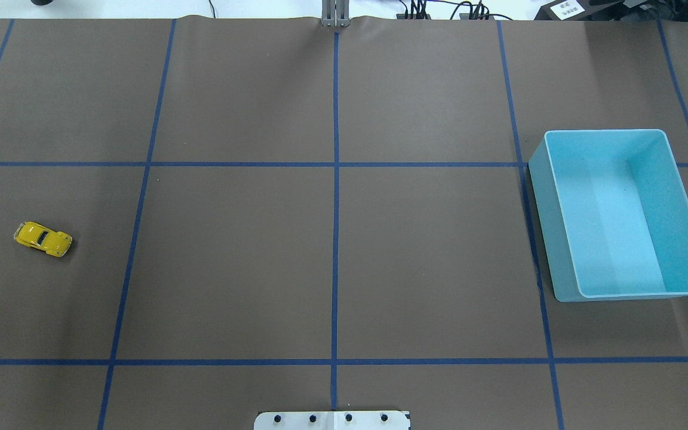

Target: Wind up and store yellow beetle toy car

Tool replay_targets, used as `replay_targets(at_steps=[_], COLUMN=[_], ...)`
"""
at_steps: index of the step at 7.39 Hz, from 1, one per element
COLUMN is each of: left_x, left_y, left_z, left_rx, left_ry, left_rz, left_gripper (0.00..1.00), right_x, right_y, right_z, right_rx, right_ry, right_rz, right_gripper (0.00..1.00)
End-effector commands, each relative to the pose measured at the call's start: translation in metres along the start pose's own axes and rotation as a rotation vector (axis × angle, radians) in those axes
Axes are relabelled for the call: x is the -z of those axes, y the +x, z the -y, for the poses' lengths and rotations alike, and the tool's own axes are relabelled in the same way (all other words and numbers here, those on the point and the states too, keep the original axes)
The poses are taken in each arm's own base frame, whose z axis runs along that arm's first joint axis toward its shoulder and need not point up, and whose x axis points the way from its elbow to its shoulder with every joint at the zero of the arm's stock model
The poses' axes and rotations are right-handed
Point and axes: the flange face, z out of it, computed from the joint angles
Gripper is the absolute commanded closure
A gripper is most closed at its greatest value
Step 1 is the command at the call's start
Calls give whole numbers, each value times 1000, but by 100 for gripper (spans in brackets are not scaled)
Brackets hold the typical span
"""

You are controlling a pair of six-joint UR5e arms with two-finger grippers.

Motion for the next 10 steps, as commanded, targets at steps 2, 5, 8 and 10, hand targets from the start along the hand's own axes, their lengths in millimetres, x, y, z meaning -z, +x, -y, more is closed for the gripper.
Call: replay_targets(at_steps=[2, 5, 8, 10], left_x=[1, 1, 1, 0], left_y=[-1, -2, -3, -3], left_z=[0, 2, 0, 0], left_rx=[1, -8, -4, -3], left_ry=[1, 5, 5, 1], left_rz=[2, 37, 28, 34], left_gripper=[0, 0, 0, 0], right_x=[-1, 0, -1, -1], right_y=[1, 0, 1, 1], right_z=[-1, -1, -1, -4], right_rx=[-2, -1, -2, -2], right_ry=[-2, -1, -3, -4], right_rz=[0, 1, 4, 10], right_gripper=[0, 0, 0, 0])
